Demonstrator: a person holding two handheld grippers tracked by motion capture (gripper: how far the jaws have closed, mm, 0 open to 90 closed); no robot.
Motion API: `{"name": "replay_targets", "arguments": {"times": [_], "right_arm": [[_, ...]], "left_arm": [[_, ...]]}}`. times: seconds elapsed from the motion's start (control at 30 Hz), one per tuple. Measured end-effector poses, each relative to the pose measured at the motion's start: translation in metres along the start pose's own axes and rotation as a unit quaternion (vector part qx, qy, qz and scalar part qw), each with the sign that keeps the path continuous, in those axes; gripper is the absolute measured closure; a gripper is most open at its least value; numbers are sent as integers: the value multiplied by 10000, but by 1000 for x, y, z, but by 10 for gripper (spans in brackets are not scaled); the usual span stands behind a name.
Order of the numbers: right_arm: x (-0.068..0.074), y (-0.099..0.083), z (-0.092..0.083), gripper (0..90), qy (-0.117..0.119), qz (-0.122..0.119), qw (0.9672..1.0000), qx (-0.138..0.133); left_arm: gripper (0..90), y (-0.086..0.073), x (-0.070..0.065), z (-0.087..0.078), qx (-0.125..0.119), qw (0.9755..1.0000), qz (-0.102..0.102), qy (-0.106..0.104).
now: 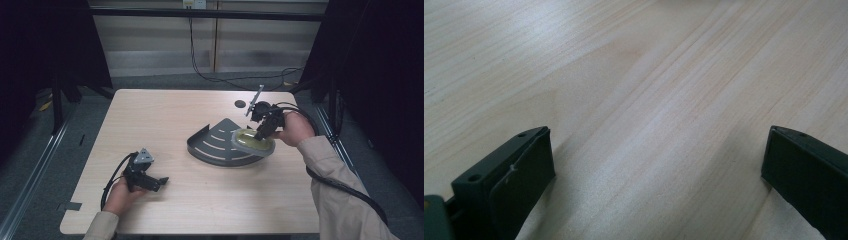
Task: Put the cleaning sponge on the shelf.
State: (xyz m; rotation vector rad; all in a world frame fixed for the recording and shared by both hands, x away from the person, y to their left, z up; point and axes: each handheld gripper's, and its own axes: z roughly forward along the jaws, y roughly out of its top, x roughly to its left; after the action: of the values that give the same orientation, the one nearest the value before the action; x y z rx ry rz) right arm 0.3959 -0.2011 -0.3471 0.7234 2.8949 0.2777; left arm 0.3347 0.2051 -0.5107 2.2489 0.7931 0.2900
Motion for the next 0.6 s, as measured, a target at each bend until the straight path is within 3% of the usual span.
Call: {"name": "replay_targets", "arguments": {"times": [0.6], "right_arm": [[-14, 5, 10, 713, -88, 454, 9989, -123]], "left_arm": [[0, 0, 0, 0, 0, 10000, 3, 4]]}}
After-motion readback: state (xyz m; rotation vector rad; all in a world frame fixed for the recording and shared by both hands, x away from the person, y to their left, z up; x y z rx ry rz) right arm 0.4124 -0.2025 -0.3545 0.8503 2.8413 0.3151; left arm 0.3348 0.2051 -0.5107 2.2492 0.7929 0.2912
